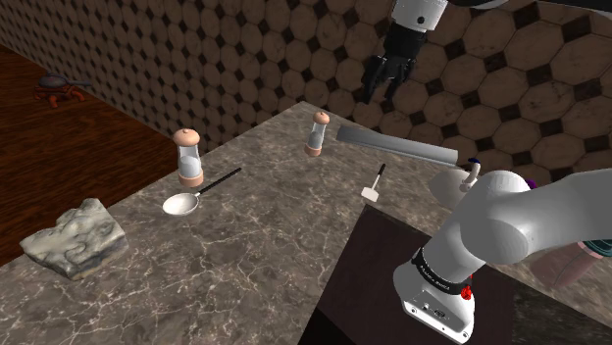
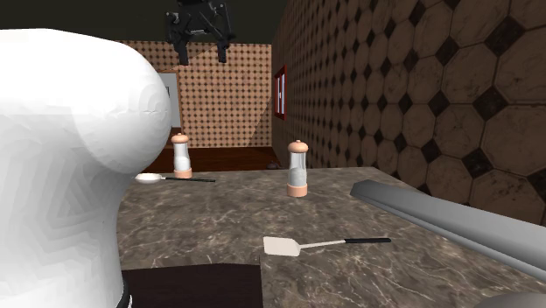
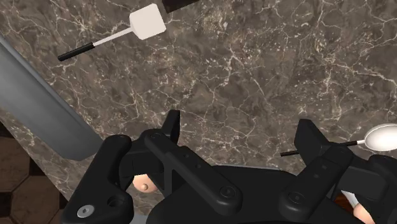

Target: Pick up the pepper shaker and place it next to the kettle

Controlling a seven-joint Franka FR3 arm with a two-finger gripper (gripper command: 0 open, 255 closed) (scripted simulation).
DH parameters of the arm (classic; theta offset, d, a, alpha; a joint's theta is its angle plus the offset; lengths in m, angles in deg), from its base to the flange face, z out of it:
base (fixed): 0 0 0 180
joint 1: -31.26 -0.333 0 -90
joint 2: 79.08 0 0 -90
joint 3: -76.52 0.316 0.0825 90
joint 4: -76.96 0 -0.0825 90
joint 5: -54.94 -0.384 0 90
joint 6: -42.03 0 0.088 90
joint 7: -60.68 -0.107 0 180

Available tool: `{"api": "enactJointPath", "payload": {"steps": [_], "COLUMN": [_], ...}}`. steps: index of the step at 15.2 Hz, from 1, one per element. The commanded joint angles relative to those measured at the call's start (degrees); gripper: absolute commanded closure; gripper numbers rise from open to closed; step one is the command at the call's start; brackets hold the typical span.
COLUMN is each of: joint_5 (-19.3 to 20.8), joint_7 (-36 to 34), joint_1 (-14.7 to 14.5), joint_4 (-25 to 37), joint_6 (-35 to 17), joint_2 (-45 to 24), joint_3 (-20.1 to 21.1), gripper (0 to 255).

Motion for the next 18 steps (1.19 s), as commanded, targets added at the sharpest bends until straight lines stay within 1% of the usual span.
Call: {"api": "enactJointPath", "payload": {"steps": [1,6,10,14,18], "joint_5": [0.00,1.43,1.63,0.84,-0.94], "joint_7": [0.00,4.64,8.44,12.45,16.66], "joint_1": [0.00,0.63,0.88,1.12,1.55], "joint_4": [0.00,2.85,6.48,11.28,17.26], "joint_6": [0.00,-5.73,-9.57,-12.60,-14.64], "joint_2": [0.00,-9.70,-18.10,-26.94,-36.14], "joint_3": [0.00,-4.10,-7.14,-9.84,-12.07], "gripper": [0,0,0,0,0]}}
